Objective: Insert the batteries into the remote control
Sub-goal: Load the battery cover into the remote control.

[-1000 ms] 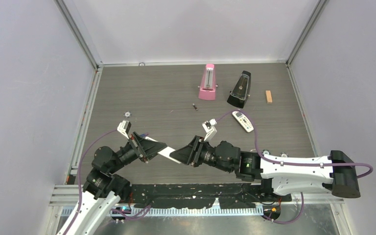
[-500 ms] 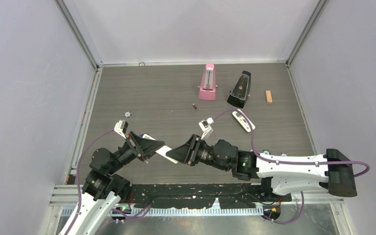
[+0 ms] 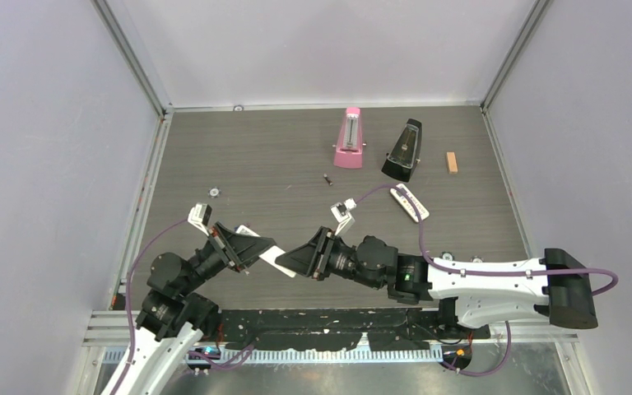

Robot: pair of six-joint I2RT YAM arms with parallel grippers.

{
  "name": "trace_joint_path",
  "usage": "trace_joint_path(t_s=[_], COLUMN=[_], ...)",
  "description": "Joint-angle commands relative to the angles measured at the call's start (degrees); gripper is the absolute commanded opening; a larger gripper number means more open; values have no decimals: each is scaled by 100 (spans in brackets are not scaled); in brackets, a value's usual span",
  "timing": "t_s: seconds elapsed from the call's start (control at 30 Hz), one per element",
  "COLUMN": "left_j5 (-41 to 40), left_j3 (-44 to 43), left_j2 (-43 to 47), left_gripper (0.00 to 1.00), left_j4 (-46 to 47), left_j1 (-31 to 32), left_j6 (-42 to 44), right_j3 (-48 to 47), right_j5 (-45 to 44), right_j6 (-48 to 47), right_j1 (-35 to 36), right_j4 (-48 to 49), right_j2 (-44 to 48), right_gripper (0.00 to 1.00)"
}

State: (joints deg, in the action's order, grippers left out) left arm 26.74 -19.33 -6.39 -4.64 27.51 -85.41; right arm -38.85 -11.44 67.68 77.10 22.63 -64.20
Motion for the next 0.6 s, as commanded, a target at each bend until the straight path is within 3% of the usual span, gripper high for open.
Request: trace_joint_path(t_s=[0.0,0.13,0.27,0.57], left_j5=[274,-56,-229,603], left_j3=[-426,-856,-1073,-1342], left_j2=[27,-39,-73,-384], left_gripper=[0,0,0,0], left_j4=[-234,-1117,-1483,-1225], left_j1=[97,97,97,96], left_j6=[667,1421,1884,2494], right_j3=[-129,-91,-148,-702], right_j5=[-290,-229,-58,988], right_j6=[-218,-530,-1173,-3135], right_j1=[-2,-4,-3,-11], right_j4=[-397,-510,-737,-1427], right_j2=[-148,165,576,1042], right_gripper=[45,68,81,89])
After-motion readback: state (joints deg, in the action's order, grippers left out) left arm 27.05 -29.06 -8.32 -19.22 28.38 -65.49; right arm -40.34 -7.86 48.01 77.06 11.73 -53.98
